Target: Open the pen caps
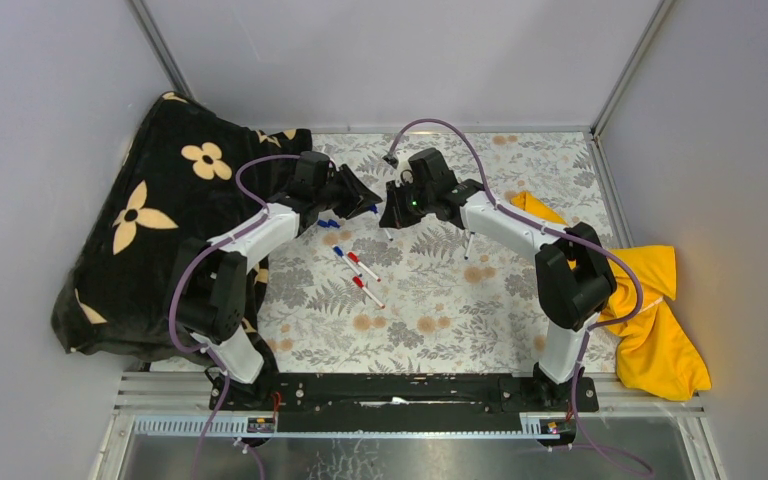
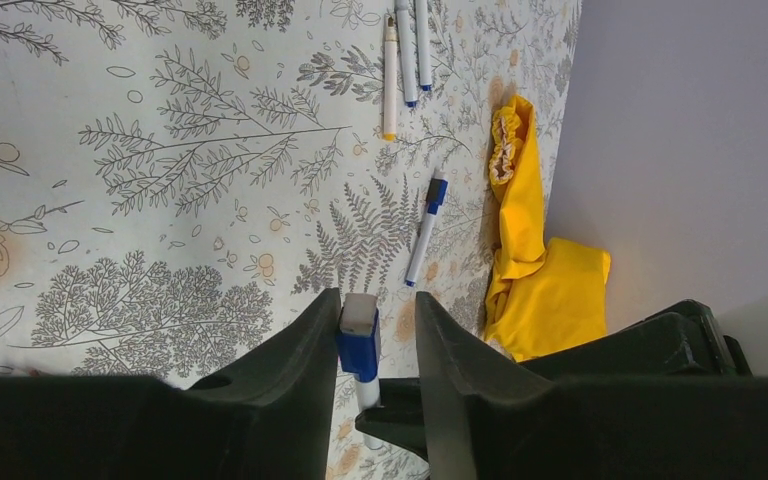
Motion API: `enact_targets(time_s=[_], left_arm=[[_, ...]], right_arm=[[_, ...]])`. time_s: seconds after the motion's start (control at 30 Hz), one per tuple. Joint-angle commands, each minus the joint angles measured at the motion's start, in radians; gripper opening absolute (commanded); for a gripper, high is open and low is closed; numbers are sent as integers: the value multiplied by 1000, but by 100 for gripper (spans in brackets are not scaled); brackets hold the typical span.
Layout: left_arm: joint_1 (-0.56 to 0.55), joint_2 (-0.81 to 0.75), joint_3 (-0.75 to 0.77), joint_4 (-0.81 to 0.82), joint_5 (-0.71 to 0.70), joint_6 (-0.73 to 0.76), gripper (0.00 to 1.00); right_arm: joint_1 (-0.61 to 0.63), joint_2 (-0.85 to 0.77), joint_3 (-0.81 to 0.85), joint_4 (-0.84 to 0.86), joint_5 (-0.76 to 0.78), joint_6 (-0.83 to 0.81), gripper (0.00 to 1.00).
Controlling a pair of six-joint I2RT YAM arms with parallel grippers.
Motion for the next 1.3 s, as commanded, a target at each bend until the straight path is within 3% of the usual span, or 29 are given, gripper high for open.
enact_targets(time_s=[0.0, 0.47, 0.53, 0.63, 0.7, 1.27], left_arm=[[-6, -11, 0, 55, -12, -2, 37], [-7, -20, -23, 71, -9, 16, 1], [-8, -26, -29, 71, -22, 18, 0], [-8, -27, -23, 59, -28, 19, 0], [-8, -24, -17, 54, -26, 17, 0], [-7, -35, -7, 49, -15, 6, 0]], right_arm=[[10, 3, 37, 34, -24, 11, 0], [11, 0, 31, 49, -15, 18, 0], [11, -5, 29, 56, -17, 18, 4], [10, -8, 22, 74, -19, 21, 22], [10, -2, 31, 72, -25, 23, 28], [11, 59, 85, 80, -43, 41, 29]])
